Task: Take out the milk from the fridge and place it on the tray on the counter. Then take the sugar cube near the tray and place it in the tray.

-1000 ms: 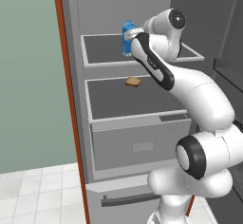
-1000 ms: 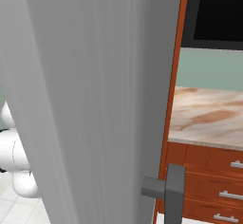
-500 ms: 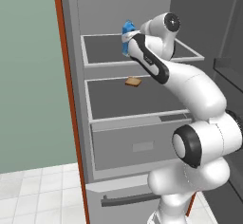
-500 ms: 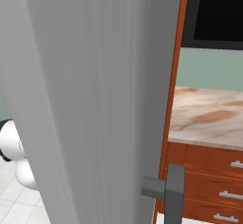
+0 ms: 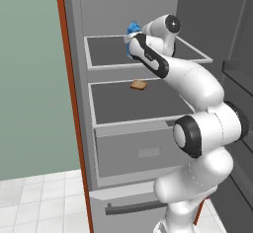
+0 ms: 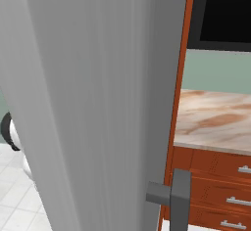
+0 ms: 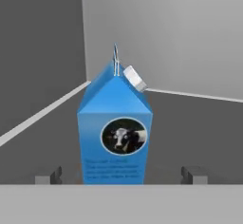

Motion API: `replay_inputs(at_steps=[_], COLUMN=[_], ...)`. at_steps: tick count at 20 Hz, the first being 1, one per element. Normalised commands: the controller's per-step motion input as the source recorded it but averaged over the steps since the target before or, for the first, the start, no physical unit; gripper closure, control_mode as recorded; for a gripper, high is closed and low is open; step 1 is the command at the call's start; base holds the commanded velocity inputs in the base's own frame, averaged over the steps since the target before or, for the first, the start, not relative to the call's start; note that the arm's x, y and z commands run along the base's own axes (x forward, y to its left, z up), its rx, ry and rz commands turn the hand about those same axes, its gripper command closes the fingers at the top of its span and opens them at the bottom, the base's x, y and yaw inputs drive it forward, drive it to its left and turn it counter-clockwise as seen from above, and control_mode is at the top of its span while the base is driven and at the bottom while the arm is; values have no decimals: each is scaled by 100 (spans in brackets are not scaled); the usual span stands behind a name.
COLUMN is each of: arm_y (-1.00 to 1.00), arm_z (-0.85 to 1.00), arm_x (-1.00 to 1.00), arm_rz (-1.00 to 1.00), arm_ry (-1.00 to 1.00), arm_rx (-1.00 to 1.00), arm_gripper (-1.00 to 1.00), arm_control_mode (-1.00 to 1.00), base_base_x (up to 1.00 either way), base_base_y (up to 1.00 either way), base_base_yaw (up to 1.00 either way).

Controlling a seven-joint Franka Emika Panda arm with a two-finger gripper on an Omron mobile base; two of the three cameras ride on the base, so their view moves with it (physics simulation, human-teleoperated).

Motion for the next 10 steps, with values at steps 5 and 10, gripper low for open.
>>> replay_inputs(at_steps=[5, 10], arm_y=[0, 3], arm_z=[-1, 0], arm_x=[41, 15], arm_rz=[3, 2], arm_ry=[0, 0], arm_rx=[0, 0], arm_gripper=[-100, -100], arm_control_mode=[-100, -100], base_base_x=[0, 0], base_base_y=[0, 0], base_base_yaw=[0, 0])
